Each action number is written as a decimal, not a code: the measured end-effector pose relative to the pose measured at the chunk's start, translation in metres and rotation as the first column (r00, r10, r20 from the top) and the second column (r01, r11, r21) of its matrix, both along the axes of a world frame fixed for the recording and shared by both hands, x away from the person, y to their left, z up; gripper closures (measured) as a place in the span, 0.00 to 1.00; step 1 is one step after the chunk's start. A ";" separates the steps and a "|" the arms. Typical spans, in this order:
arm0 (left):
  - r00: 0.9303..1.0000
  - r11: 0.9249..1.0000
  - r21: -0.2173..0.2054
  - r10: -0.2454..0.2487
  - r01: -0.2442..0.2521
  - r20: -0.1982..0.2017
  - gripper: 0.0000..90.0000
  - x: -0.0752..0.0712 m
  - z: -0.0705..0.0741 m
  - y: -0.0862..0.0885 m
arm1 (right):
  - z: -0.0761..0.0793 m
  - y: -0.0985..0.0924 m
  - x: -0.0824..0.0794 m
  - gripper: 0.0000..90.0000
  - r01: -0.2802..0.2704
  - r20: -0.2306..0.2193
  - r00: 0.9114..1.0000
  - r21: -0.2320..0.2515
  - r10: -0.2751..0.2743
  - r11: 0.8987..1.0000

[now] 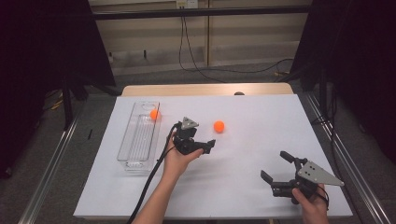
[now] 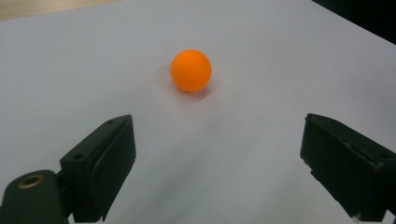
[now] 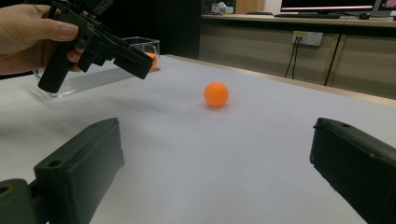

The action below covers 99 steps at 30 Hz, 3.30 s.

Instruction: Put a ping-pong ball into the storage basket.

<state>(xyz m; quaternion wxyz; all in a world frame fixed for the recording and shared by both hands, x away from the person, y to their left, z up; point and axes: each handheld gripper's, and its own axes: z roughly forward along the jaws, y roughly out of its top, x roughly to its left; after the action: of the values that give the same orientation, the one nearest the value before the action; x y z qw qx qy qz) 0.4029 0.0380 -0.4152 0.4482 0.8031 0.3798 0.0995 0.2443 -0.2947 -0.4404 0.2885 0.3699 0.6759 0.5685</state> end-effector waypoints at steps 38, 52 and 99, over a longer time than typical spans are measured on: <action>1.000 1.000 0.025 -0.011 0.011 -0.006 0.12 0.010 -0.012 -0.013 | 0.000 0.000 0.001 0.02 -0.003 0.003 1.000 -0.003 0.003 1.000; 1.000 1.000 0.027 -0.004 0.004 0.004 0.12 0.013 -0.012 -0.012 | 0.000 0.000 0.000 0.02 -0.003 0.003 1.000 -0.002 0.003 1.000; 1.000 0.999 0.041 0.009 -0.010 0.010 0.12 0.034 -0.022 -0.025 | 0.000 0.000 0.001 0.02 -0.003 0.003 1.000 0.000 0.003 1.000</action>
<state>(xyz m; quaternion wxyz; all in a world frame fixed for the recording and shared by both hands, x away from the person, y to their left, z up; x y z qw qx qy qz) 0.4365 0.0127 -0.4375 0.4332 0.8097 0.3793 0.1134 0.2455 -0.2947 -0.4405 0.2887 0.3679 0.6759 0.5696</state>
